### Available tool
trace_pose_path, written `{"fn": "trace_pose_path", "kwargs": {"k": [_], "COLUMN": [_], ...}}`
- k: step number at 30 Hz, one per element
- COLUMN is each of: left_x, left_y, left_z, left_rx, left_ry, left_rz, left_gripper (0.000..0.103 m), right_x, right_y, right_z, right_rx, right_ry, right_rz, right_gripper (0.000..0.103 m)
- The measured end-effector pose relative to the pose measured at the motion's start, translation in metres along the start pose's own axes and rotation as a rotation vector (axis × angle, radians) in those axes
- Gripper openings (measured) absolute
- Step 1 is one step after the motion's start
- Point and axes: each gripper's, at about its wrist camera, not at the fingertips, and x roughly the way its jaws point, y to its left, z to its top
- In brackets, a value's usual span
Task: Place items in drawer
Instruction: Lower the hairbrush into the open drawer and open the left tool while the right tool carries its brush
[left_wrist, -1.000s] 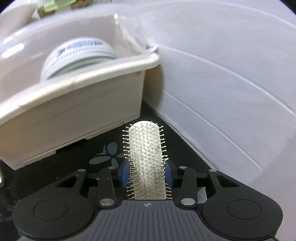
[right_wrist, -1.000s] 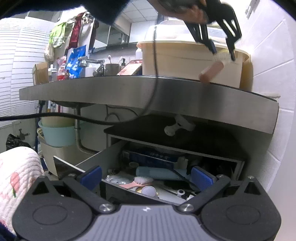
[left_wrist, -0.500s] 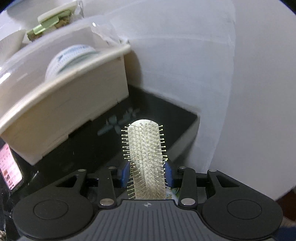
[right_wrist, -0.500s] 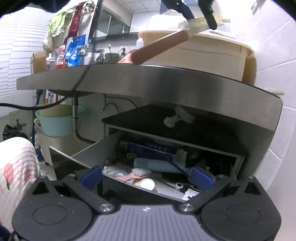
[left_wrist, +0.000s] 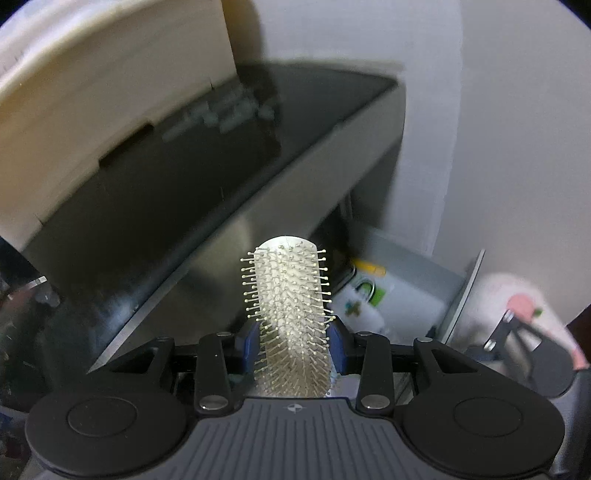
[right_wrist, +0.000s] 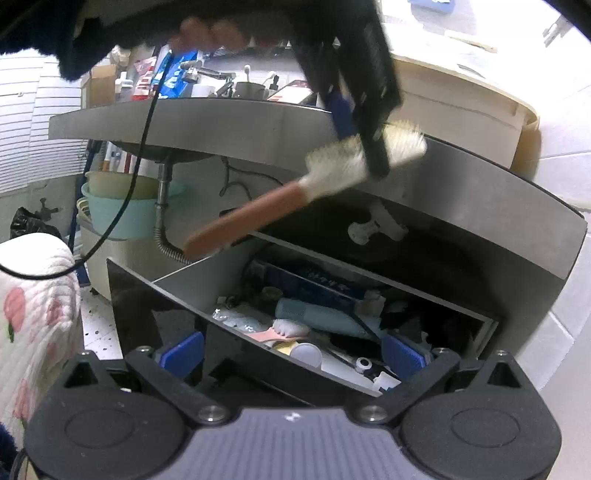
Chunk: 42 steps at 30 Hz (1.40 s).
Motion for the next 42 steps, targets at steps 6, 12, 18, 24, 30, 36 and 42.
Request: {"fn": "trace_pose_path", "kwargs": {"k": [6,12,18,24,30,36,42], "left_x": [0.042,0.079,0.117,0.144,0.167,0.182,0.191], "left_y": [-0.003,-0.008,-0.013,-0.02,-0.024,-0.023,-0.018], "left_z": [-0.018,-0.024,-0.027,-0.029,-0.029,-0.028,-0.025], "left_rx": [0.037,0.057,0.079,0.135,0.154,0.158,0.139], "left_ry": [0.09,0.168,0.233,0.293,0.342,0.367,0.381], "left_rz": [-0.01,-0.016,-0.008,-0.012,-0.011,-0.017,-0.039], "left_gripper": [0.038,0.038,0.038,0.038,0.038,0.038,0.041], "right_x": [0.0,-0.003,-0.005,-0.008,-0.01,-0.011,-0.005], "right_y": [-0.008,-0.013,-0.015,-0.016,-0.015,-0.014,-0.024], "right_z": [0.0,-0.001,-0.001,-0.001,0.0,0.0,-0.001], "right_rx": [0.048,0.085,0.106,0.126,0.138,0.144,0.144], "right_ry": [-0.003,-0.015,-0.027,-0.04,-0.045,-0.047,-0.043], "right_rz": [0.002,0.007,0.01,0.014,0.017,0.02,0.024], "right_gripper": [0.103,0.103,0.103,0.103,0.103,0.103,0.103]}}
